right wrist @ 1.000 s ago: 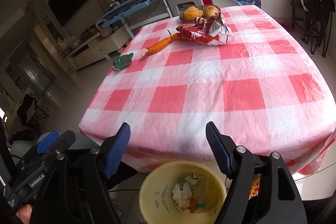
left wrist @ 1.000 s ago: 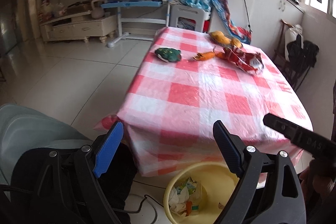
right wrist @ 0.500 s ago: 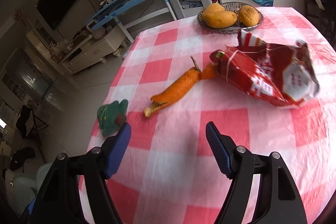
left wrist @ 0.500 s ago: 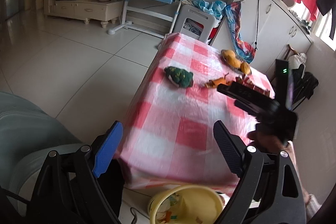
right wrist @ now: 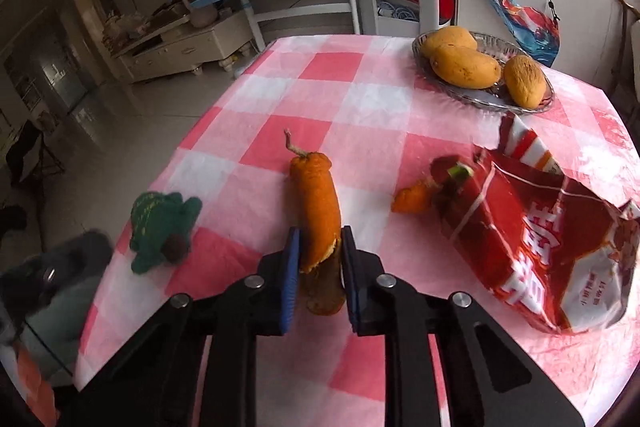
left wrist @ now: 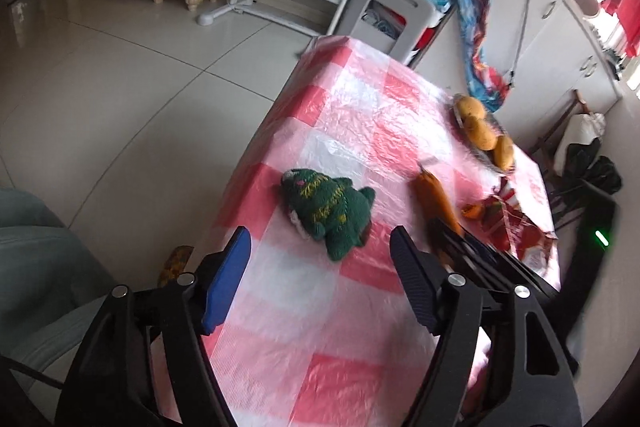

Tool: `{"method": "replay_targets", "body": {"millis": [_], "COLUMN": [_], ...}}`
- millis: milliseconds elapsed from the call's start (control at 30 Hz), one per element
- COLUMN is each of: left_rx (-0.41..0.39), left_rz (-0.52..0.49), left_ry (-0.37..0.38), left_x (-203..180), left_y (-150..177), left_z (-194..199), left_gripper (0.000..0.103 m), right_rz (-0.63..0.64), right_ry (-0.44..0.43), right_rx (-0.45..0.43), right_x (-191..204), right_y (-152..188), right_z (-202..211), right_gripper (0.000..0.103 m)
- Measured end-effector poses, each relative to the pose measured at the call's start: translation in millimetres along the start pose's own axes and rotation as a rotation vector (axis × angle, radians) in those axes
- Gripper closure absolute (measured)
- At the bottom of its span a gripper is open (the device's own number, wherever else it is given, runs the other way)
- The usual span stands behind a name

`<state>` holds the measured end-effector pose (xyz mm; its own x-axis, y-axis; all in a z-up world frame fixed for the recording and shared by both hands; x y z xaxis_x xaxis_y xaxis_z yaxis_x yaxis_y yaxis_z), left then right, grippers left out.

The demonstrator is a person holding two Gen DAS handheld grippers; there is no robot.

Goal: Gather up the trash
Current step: 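Grasp the long orange peel with the right tool while the left grasps the green knitted toy, then drop the orange peel into the yellow bin with the right tool while the left carries the toy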

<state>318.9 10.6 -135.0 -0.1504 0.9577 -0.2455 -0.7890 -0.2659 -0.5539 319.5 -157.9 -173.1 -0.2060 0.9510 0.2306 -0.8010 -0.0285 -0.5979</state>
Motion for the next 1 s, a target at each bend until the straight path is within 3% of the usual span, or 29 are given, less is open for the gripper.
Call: {"method": "replay_targets", "body": {"millis": [133,233,267,333,400,433,700,1000], "left_rx": [0.019,0.02,0.021,0.004,-0.004,-0.009,-0.109,-0.148], "left_rz": [-0.002,-0.031,-0.047,-0.091,-0.11,-0.115,-0.201,-0.332], "left_ry": [-0.06,-0.082,-0.073,-0.065,-0.004,0.043,0.124,0.096], "left_x": [-4.4,-9.9,-13.1,-18.8,-25.1,-30.9,-48.7,-48.8], "left_y": [-8.5,-10.7,-11.6,-15.8,-16.1,-14.7,8.9,83.7], "left_z": [-27.2,-38.4,-40.1,-45.1,-45.3,-41.1,22.8,86.4], "left_gripper": [0.039,0.049,0.057,0.062,0.069,0.069,0.07,0.069], "right_rz": [0.019,-0.03,-0.071,-0.148,-0.195,-0.207,-0.209,-0.218], "right_ry": [-0.023,-0.057,-0.082,-0.124,-0.156,-0.171,-0.198,-0.211], "right_rx": [0.051,0.078,0.09,0.098,0.086,0.077,-0.021,0.019], "right_x": [-21.5,-37.4,-40.6,-42.6,-45.7,-44.6,-30.9,-3.0], "right_y": [24.2,40.1,44.2,48.6,58.3,62.8,82.7,135.8], "right_z": [27.9,48.5,52.1,58.2,71.7,78.6,122.1,137.1], "right_gripper": [0.084,0.084,0.084,0.084,0.084,0.084,0.084,0.084]}}
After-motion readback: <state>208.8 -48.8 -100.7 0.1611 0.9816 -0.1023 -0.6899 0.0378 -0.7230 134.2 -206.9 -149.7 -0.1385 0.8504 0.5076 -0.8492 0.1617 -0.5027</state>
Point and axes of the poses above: each gripper's, at about its wrist camera, not at the fingertips, and z roughly against the way its jaws point, x to its left, y to its underside, the point moved 8 cm from there along -z, roughly the way its jaws point, and after that the axes turned 5 degrees about -z, right-handed, at the moved point
